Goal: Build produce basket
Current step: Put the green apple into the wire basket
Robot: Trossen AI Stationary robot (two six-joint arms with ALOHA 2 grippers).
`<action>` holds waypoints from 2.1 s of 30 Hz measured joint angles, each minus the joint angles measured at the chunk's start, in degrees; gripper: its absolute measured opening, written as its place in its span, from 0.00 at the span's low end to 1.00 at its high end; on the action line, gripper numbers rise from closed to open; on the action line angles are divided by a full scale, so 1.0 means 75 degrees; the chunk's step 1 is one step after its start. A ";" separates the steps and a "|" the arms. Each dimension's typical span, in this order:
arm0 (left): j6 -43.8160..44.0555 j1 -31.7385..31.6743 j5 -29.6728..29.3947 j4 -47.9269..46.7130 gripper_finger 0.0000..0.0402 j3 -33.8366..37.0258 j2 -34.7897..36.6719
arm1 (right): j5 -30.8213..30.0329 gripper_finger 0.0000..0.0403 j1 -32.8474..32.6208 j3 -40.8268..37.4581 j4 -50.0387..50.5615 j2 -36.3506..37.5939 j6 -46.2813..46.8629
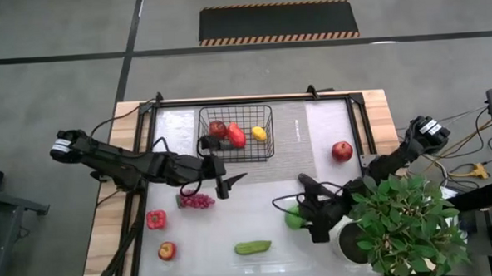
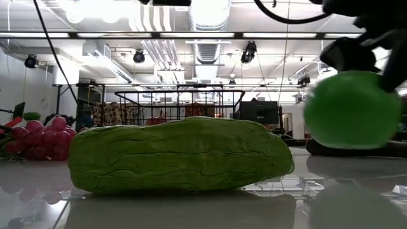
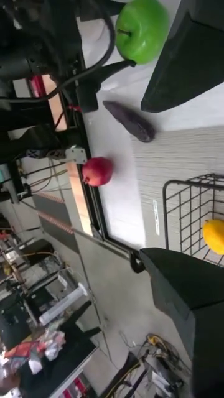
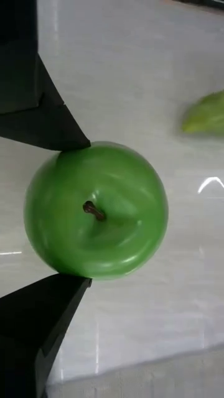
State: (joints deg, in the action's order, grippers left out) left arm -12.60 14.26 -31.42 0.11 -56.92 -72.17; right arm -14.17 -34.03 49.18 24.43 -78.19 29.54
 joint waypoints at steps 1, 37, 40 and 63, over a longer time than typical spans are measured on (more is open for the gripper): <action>-0.0004 0.0000 0.0000 0.0120 0.88 0.0151 0.0108 | -0.0006 0.72 0.0094 0.0014 0.0019 0.0038 -0.0020; -0.1573 -0.0006 -0.0082 0.2190 0.88 0.3196 0.3346 | 0.0090 0.71 0.4661 0.6289 0.1299 -0.2814 -0.2968; -0.1573 -0.0004 -0.0082 0.2216 0.88 0.3202 0.3393 | 0.0090 0.71 0.5050 0.6701 0.1694 -0.3150 -0.2520; -0.1637 0.0000 -0.0093 0.2193 0.88 0.3260 0.3501 | 0.0306 0.71 0.5893 0.6808 0.3673 -0.4223 -0.1702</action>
State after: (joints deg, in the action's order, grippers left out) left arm -24.88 14.26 -32.12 16.56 -32.47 -45.91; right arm -11.88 10.17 100.24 51.98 -109.86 16.77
